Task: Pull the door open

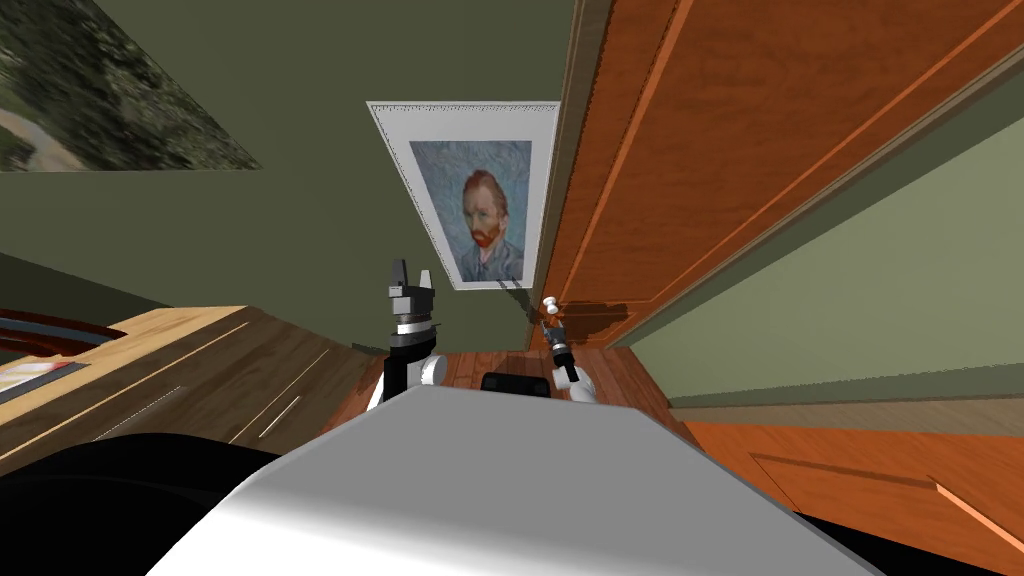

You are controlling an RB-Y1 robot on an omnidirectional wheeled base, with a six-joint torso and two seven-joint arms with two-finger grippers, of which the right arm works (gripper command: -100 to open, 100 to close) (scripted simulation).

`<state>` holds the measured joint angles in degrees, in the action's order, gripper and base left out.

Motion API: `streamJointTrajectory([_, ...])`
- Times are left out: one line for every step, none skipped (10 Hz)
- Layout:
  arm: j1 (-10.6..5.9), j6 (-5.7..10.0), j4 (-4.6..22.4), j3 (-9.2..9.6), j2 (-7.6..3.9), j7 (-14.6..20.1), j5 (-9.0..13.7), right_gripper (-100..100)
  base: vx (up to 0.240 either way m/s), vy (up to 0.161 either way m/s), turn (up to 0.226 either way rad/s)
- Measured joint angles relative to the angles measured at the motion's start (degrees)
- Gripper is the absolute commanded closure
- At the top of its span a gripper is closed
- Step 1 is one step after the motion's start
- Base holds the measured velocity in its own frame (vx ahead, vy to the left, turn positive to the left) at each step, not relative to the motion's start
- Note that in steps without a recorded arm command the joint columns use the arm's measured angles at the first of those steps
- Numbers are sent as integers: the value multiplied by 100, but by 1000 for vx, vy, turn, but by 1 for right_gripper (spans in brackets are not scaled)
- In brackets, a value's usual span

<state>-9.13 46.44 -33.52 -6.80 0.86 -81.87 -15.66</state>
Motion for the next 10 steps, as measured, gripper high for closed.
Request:
streamJointTrajectory([-37,-4,-14,-13,50,-28,22,-100,219,-83,-65])
streamJointTrajectory([-74,9,-16,-24,99,-50,42,-100,209,-46,-55])
streamJointTrajectory([-121,9,-25,-32,140,-69,56,-100,202,-13,-70])
streamJointTrajectory([-190,44,41,-49,158,-86,75,-100,90,-3,-10])
streamJointTrajectory([-199,56,49,-51,159,-90,77,100,-11,1,16])
streamJointTrajectory([-196,51,43,-46,163,-87,74,100,-32,1,4])
streamJointTrajectory([-198,42,39,-50,154,-84,76,100,-25,-2,-2])
streamJointTrajectory([-193,33,44,-51,150,-86,74,100,-16,-2,-2])
streamJointTrajectory([-185,27,50,-50,150,-87,73,100,-8,-2,-1])
streamJointTrajectory([-179,24,55,-50,150,-87,73,100,0,0,0])
